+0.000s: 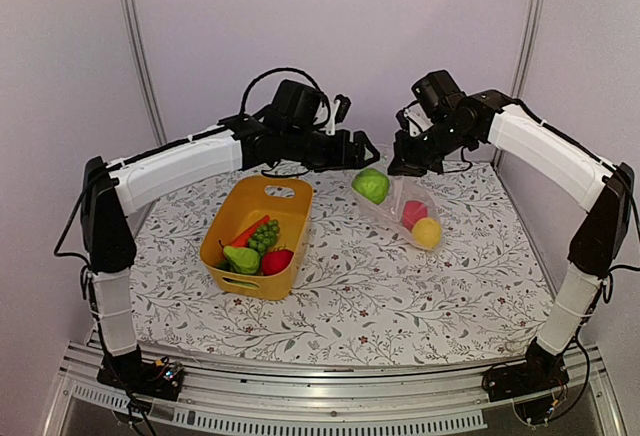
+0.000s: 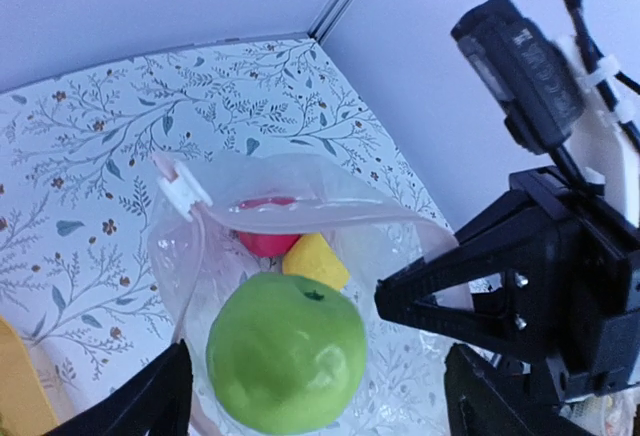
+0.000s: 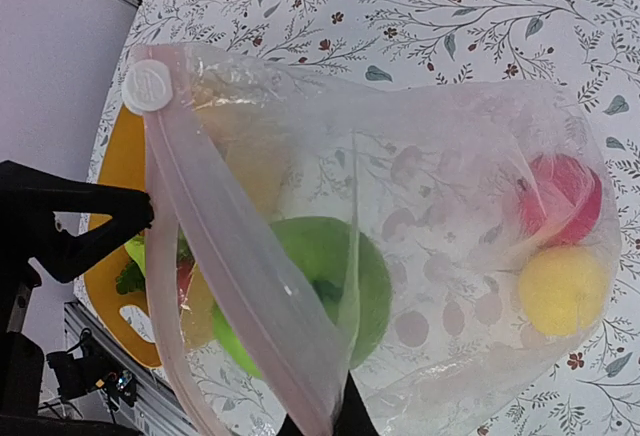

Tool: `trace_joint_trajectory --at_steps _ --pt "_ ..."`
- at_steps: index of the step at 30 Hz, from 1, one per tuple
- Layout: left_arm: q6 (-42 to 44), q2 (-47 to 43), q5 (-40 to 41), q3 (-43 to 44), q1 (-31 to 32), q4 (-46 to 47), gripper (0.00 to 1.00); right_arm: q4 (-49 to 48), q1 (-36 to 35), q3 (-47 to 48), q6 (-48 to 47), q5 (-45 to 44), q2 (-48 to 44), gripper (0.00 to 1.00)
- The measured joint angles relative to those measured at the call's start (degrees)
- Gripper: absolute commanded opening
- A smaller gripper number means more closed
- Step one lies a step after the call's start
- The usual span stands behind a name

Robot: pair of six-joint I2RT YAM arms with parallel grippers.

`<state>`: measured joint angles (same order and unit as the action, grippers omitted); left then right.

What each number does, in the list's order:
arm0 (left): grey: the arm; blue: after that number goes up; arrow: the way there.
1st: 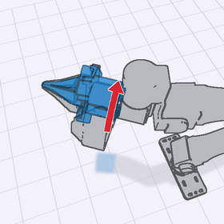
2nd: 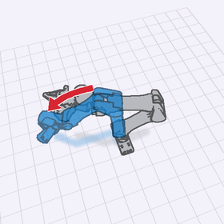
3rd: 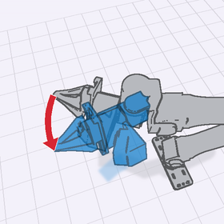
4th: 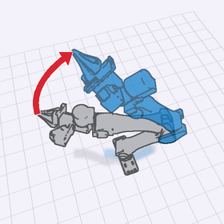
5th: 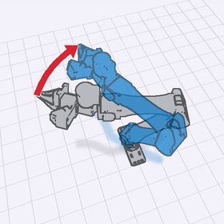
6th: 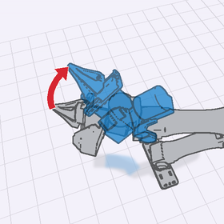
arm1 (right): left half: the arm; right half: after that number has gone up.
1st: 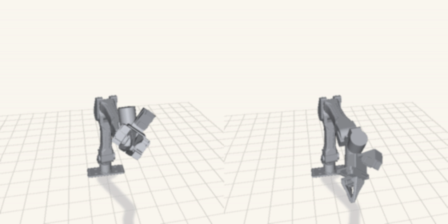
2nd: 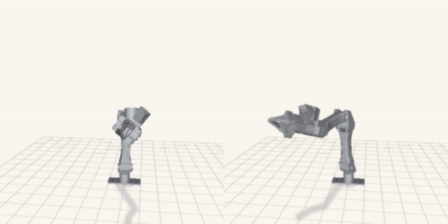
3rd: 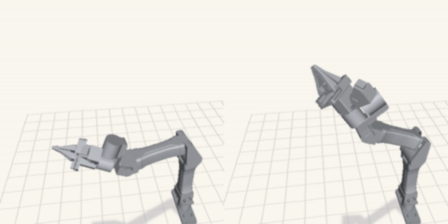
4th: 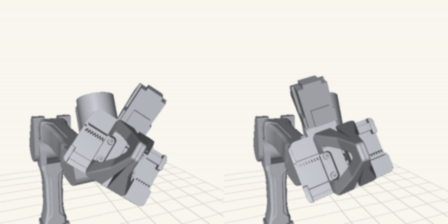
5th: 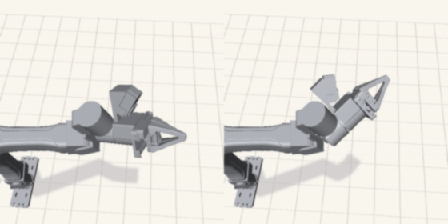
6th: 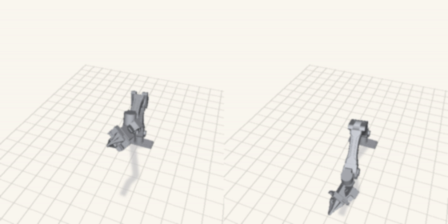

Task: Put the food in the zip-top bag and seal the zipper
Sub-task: Place the fake fruit in the zipper food storage bag, then pick up the fake fruit from the bin.

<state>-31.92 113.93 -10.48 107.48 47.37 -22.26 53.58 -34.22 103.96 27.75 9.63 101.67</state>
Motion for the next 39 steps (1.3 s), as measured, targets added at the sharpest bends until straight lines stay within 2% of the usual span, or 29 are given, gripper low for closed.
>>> trace_joint_trajectory --at_steps 7,11,15,19,24,29,34,39 --pt "3.1 -3.8 5.0 3.3 0.2 -1.1 0.95 0.0 0.9 0.0 1.0 1.2 0.0 0.0" --pt "4.5 -10.5 9.7 2.2 0.0 -3.6 0.9 0.0 2.3 0.1 1.0 1.2 0.0 0.0" --pt "4.8 -19.9 13.9 -5.9 -1.2 -7.3 0.79 0.2 3.7 0.7 0.3 0.3 -0.1 0.0" --pt "4.3 -26.1 14.4 -17.2 -4.7 -13.3 0.77 0.4 4.2 0.5 -0.8 -0.1 -0.2 0.0" --pt "4.3 -26.1 14.1 -25.3 -8.2 -22.4 0.75 -0.2 4.2 -3.1 -1.2 0.3 -1.9 0.0" --pt "4.2 -24.8 13.6 -26.3 -9.3 -29.5 0.71 -1.3 4.2 -5.5 -1.2 1.6 -2.5 0.0" --pt "1.4 -24.4 14.8 -26.9 -9.8 -34.9 0.79 -2.3 4.2 -7.4 -1.7 2.5 -2.7 0.0" --pt "-6.3 -25.4 17.9 -30.8 -10.0 -35.2 0.81 -3.2 4.2 -8.5 -2.3 3.0 -3.1 0.0"
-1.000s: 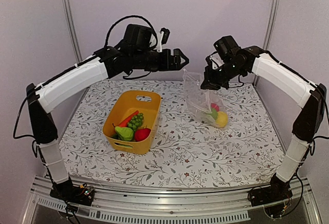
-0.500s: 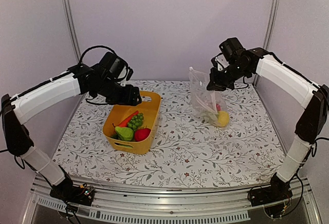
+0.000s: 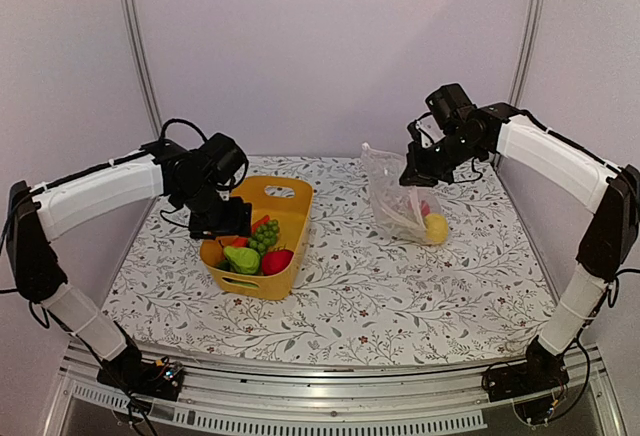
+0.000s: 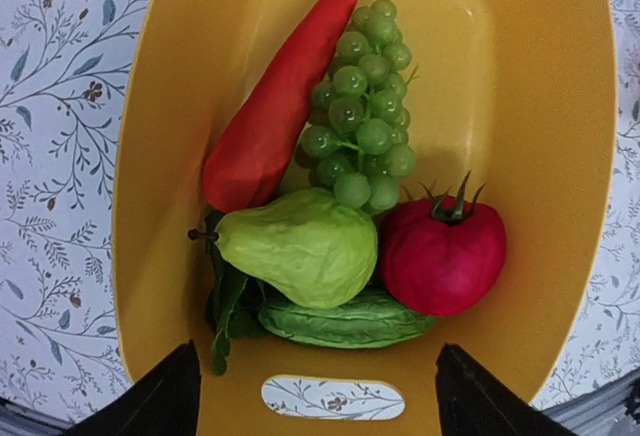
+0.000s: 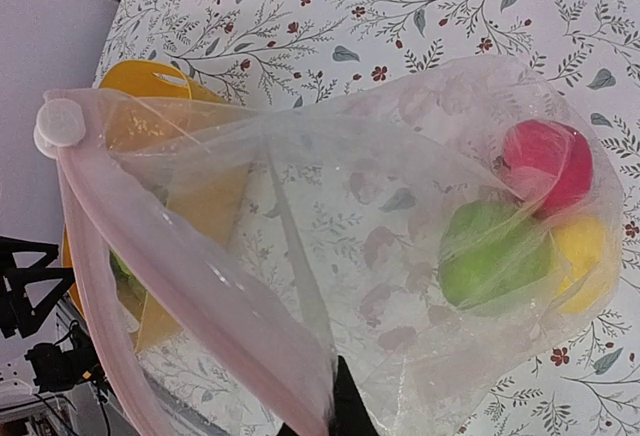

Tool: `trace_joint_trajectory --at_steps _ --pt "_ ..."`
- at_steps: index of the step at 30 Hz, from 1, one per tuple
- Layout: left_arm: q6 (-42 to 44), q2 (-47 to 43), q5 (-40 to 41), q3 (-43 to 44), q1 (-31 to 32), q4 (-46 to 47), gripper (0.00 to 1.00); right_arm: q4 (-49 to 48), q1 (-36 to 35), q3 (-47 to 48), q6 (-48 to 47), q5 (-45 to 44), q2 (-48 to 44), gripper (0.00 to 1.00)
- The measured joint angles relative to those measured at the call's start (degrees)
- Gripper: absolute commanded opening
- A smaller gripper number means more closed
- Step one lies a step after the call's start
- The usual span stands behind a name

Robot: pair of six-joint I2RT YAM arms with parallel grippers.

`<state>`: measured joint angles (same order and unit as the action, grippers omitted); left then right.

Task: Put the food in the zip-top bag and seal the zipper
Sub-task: Pick up the fake fruit from the bin, then place the fake fruit in the zipper food storage bag.

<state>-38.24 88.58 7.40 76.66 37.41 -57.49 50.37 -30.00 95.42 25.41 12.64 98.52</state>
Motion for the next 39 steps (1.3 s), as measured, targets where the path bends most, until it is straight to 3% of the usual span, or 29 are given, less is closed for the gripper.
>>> trace_joint_trajectory --at_steps 11,18,25,33,39 --pt "-24.7 0.9 3.0 -9.5 0.0 9.3 0.8 -0.7 0.0 -0.5 -1.3 1.8 -0.1 0.0" --pt "-33.5 9.7 6.8 -9.3 0.0 13.5 0.71 -1.9 0.0 -3.2 -1.7 2.9 -0.7 0.0" --pt "-35.3 18.0 11.1 -3.0 -0.2 14.5 0.59 -2.1 0.0 -6.3 -2.5 3.0 -3.4 0.0" --pt "-29.3 18.2 15.6 5.5 0.1 16.5 0.55 -2.4 0.0 -7.5 -2.5 2.4 -5.6 0.0" --pt "-24.0 14.0 15.9 7.3 1.0 17.2 0.53 -2.4 0.0 -7.5 -2.5 1.8 -5.9 0.0"
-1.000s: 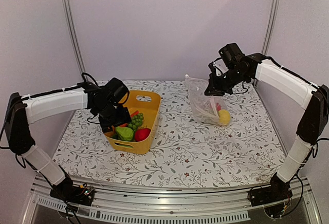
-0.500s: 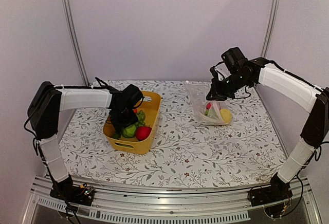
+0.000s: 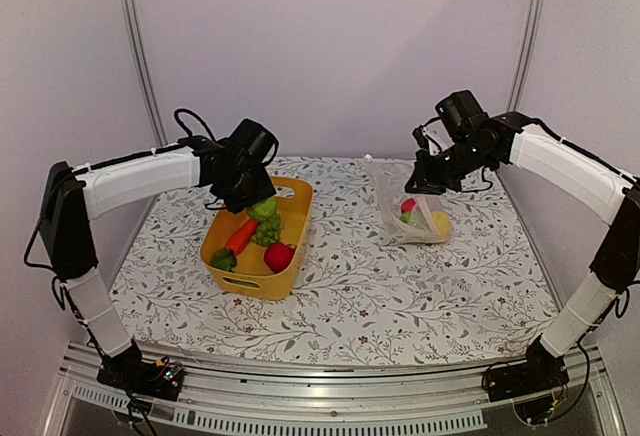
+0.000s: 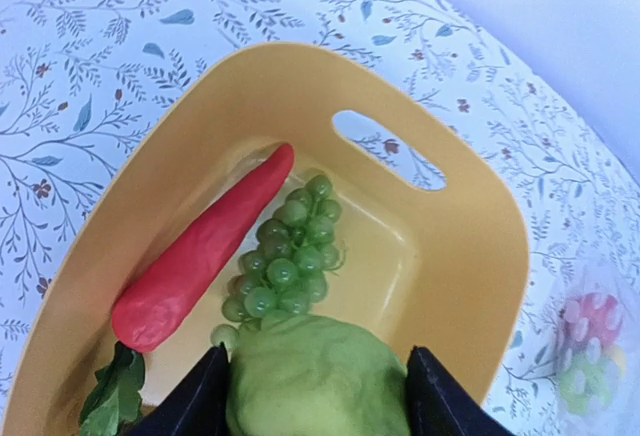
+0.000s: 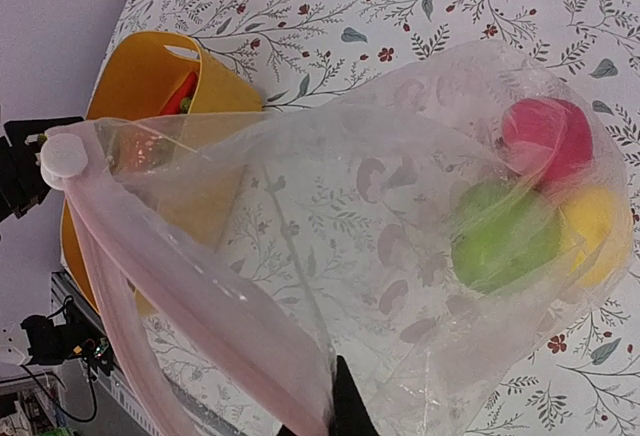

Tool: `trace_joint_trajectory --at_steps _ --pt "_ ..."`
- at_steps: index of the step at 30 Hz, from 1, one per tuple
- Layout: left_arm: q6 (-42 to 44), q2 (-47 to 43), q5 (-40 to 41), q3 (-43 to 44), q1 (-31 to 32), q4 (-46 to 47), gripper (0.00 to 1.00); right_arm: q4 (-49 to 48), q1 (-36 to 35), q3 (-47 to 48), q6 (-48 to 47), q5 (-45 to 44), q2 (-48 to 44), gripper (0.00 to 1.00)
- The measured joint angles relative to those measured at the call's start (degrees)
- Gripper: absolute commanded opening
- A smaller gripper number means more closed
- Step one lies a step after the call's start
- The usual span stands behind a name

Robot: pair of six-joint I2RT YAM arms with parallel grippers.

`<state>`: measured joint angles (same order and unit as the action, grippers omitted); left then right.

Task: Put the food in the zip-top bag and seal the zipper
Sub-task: Place the fake fruit in the zipper food storage bag.

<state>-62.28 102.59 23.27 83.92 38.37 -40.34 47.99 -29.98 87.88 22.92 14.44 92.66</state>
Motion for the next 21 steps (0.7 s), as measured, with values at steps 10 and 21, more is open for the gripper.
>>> trace_joint_trajectory --at_steps 10,21 --pt "18.2 -10.0 -10.4 2.1 5.4 22.6 0.49 2.4 0.0 4.3 0.7 -0.5 1.0 0.0" --pt "28.9 -0.4 -24.7 12.1 12.8 37.7 0.53 5.2 -1.7 16.1 3.5 2.0 8.2 0.0"
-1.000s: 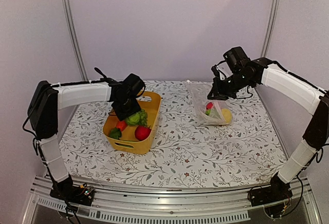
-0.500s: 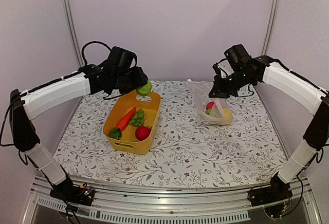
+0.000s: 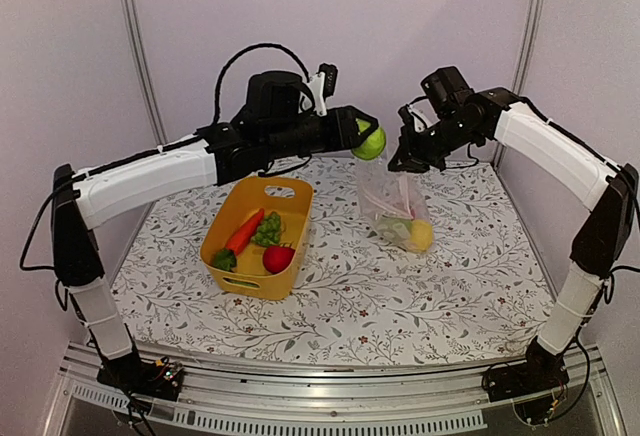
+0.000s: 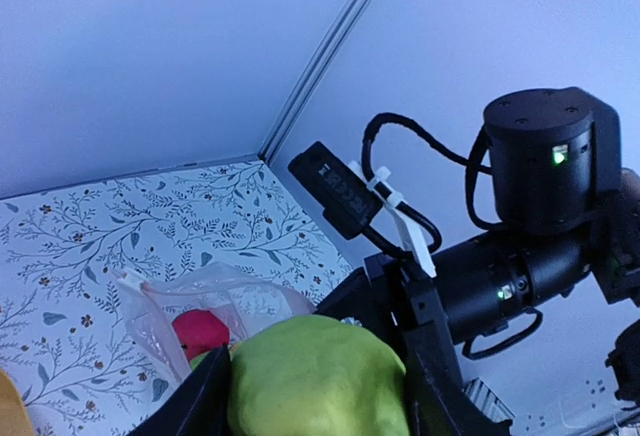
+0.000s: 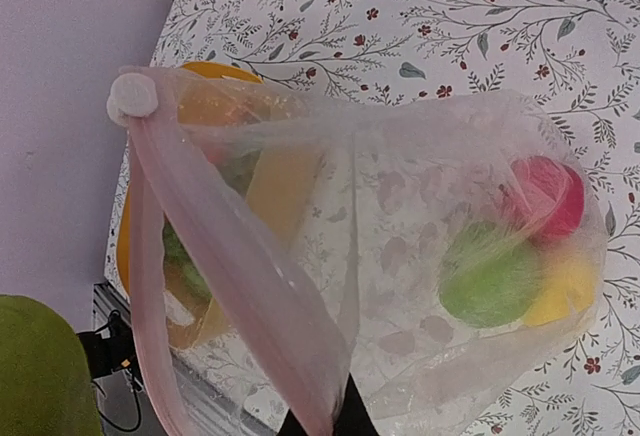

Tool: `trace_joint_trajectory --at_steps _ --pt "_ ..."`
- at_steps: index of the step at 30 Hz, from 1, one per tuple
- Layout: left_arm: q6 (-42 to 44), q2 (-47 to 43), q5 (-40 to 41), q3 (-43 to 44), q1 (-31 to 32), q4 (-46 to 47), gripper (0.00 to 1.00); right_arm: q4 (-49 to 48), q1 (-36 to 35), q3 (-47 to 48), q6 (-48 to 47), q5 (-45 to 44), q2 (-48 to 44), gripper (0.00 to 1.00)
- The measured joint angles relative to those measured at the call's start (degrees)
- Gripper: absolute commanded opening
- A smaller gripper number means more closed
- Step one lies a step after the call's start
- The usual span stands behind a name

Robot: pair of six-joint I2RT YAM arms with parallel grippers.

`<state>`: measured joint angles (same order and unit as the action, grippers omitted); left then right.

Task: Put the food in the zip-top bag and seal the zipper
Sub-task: Place the fake fruit in the zipper food storage bag, then pick up the fake fruit from the bin.

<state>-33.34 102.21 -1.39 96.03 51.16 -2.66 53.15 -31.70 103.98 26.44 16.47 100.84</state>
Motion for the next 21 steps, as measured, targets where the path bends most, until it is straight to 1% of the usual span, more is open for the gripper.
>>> trace_joint_trajectory --at_steps 1,3,7,10,15,18,21 --pt "0.2 1.2 0.0 0.7 0.3 -0.3 0.57 0.0 -0.1 0.0 0.3 0.2 0.1 0.0" --pt "0.5 3.7 0.1 2.5 0.5 -1.7 0.69 0.1 -0.2 0.0 1.1 0.8 0.1 0.0" --pt "1.0 8.9 1.9 7.1 0.5 -6.5 0.88 0.2 -0.2 -0.1 2.1 1.5 0.0 0.0" --pt "2.4 10.1 3.8 8.7 0.6 -9.1 0.92 0.0 -0.2 -0.5 2.7 1.9 -0.2 0.0" --pt "4.3 10.2 4.4 12.6 0.6 -9.7 0.92 0.0 -0.1 -2.1 3.5 2.2 -1.7 0.0" --pt "5.2 8.7 3.4 13.5 0.6 -8.5 0.91 0.0 0.4 -2.4 3.7 2.4 -2.1 0.0" --pt "7.0 5.1 4.0 12.6 0.6 -8.6 0.92 0.0 1.4 -2.4 3.7 2.4 -2.1 0.0"
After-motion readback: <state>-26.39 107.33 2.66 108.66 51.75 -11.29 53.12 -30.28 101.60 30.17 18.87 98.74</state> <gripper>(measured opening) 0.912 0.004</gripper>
